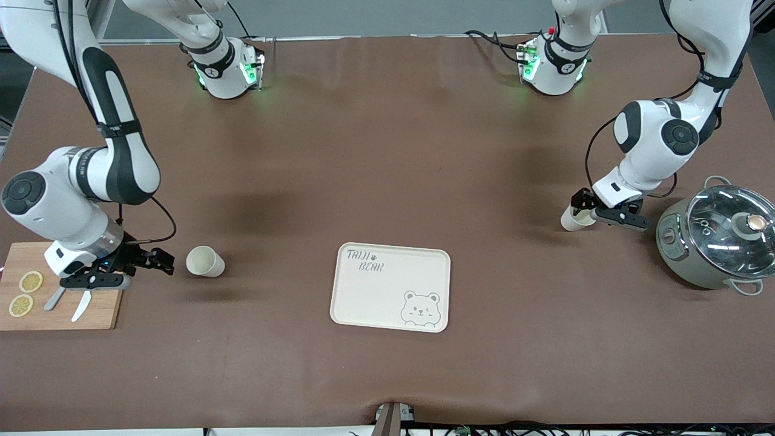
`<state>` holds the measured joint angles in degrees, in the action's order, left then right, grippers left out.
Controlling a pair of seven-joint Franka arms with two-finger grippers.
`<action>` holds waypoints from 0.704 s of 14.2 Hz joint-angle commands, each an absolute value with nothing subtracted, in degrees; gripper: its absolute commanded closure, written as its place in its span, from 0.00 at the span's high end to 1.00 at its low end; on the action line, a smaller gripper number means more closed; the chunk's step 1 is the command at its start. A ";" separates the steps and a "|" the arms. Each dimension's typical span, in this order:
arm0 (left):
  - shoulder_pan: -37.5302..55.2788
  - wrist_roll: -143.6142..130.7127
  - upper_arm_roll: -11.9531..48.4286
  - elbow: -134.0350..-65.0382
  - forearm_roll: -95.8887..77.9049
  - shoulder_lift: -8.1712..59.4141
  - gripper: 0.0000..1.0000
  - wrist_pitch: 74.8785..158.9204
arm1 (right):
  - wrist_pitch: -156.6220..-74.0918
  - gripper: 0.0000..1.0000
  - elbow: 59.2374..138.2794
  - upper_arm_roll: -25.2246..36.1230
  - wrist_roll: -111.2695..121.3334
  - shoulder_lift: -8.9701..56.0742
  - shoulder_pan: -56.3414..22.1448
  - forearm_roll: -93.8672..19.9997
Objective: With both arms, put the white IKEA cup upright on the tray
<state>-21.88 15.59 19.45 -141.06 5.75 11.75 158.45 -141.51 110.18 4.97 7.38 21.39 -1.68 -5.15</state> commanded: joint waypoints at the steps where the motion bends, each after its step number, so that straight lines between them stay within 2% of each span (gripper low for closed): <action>1: -22.59 16.35 19.60 -141.15 7.12 11.95 1.00 159.52 | -145.88 1.00 114.95 4.92 7.91 19.16 -2.72 -5.10; 6: -23.37 16.35 19.51 -141.07 7.12 12.39 1.00 159.52 | -148.53 1.00 116.63 4.92 7.91 19.07 -2.81 -5.01; 8: -23.38 16.43 19.51 -140.89 7.12 13.00 1.00 159.61 | -146.87 1.00 116.11 5.01 9.13 18.38 -2.73 -5.01; 10: -23.55 16.79 19.42 -140.89 7.21 13.62 1.00 160.40 | -136.03 1.00 112.62 5.10 10.54 17.58 -1.94 -5.10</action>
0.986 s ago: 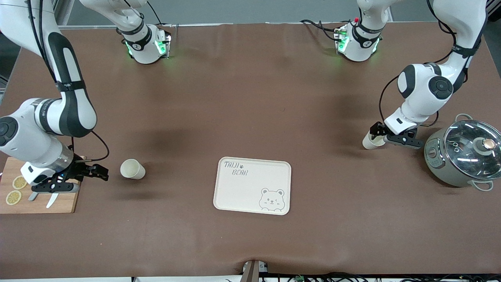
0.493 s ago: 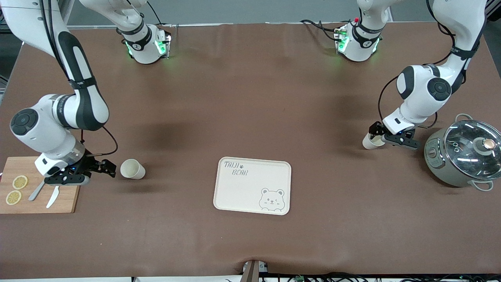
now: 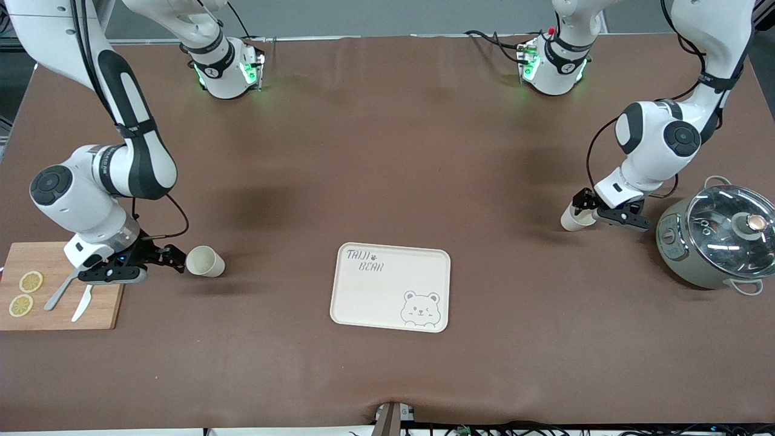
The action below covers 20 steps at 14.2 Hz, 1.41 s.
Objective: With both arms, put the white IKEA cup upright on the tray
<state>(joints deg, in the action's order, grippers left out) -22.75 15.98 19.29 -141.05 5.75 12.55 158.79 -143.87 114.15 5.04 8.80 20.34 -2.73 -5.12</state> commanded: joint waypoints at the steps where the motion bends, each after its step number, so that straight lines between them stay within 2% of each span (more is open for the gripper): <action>1: -24.34 16.96 19.51 -140.89 7.73 13.88 1.00 160.49 | -131.27 1.00 110.41 5.18 10.63 17.67 -1.59 -5.01; 2: -24.61 16.88 19.51 -140.98 8.00 13.89 1.00 160.75 | -129.48 1.00 108.74 5.19 10.63 18.01 -1.32 -4.92; 3: -24.70 16.00 19.51 -141.32 8.09 13.71 0.30 161.19 | -129.46 1.00 108.29 5.19 10.55 18.37 -1.32 -5.01; 4: -25.31 16.26 19.42 -141.42 8.09 13.80 0.00 161.45 | -129.55 1.00 108.19 5.19 10.55 18.37 -1.32 -4.92; 9: -26.63 15.39 19.77 -140.89 8.00 14.33 0.00 161.63 | -128.94 1.00 106.36 5.27 10.55 17.49 -1.67 -4.14; 12: -25.67 11.62 20.21 -139.40 8.09 14.41 0.00 161.54 | -125.09 1.00 102.24 5.01 10.72 16.00 -2.11 -2.11; 16: -20.24 0.21 21.01 -136.59 8.00 14.06 0.00 160.40 | -120.76 1.00 98.00 4.92 10.63 16.00 -5.00 -2.02; 18: -16.10 -6.82 21.01 -133.44 8.00 13.89 0.00 155.69 | -120.59 1.00 98.17 4.83 10.90 15.65 -6.32 -2.11; 20: -10.84 -14.99 21.01 -127.91 8.17 13.97 0.00 147.00 | -120.67 1.00 98.61 4.83 11.42 16.34 -6.68 -2.11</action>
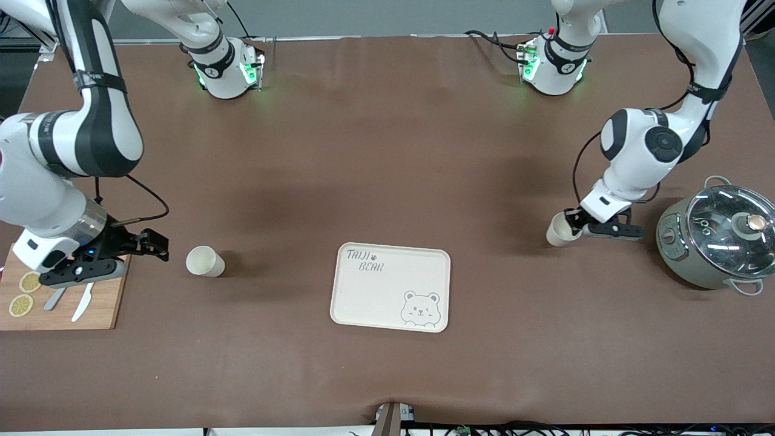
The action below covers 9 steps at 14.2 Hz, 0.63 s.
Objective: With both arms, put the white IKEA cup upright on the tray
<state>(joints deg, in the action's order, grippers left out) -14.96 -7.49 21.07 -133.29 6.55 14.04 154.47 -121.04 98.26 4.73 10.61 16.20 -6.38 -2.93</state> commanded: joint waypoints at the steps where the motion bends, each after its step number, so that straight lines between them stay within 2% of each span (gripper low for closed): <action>1: -8.20 -19.55 20.92 -124.75 8.26 14.32 0.00 143.30 | -120.76 1.00 98.61 4.83 11.51 16.87 -6.77 -2.11; 6: 1.39 -35.57 20.66 -113.76 8.70 18.70 0.00 134.58 | -124.53 1.00 98.87 5.01 14.92 22.05 -5.81 -2.02; 9: 6.22 -44.00 20.66 -97.79 12.82 28.01 0.00 121.25 | -126.47 1.00 99.58 5.01 21.69 25.22 -2.65 -2.02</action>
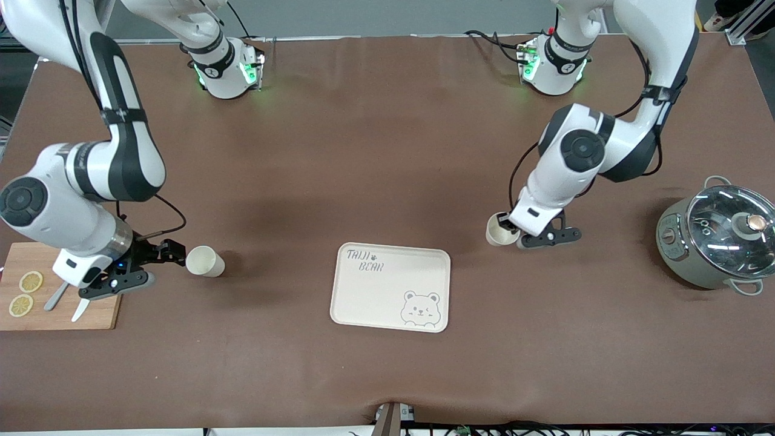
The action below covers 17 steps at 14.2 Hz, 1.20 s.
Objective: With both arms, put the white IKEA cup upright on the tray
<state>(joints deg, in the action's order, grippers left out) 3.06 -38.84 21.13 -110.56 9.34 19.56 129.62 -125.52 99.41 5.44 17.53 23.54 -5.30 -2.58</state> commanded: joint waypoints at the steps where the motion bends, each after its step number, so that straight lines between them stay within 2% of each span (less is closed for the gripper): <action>1: 8.15 -46.64 20.48 -93.30 14.05 31.00 0.00 117.72 | -126.65 1.00 99.75 5.01 24.49 26.09 -0.98 -2.11; 5: 11.86 -53.17 20.21 -85.53 14.77 37.26 0.00 116.46 | -129.28 1.00 99.84 5.01 32.25 28.30 2.28 -2.20; 9: 14.49 -57.21 19.17 -79.91 14.77 41.65 0.00 116.63 | -135.86 1.00 104.14 4.83 30.94 28.74 0.19 -3.34; 12: 18.18 -60.19 16.09 -79.45 14.68 42.01 0.00 119.08 | -137.90 1.00 105.12 4.83 29.09 29.53 -0.88 -3.69; 17: 20.03 -64.68 15.82 -79.54 14.76 42.19 0.00 124.45 | -137.99 1.00 106.52 4.83 29.09 29.44 -2.02 -3.78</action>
<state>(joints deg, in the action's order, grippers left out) 18.72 -62.77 16.62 -80.93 13.49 41.41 123.60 -137.25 105.48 4.76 29.59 29.82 -1.53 -3.23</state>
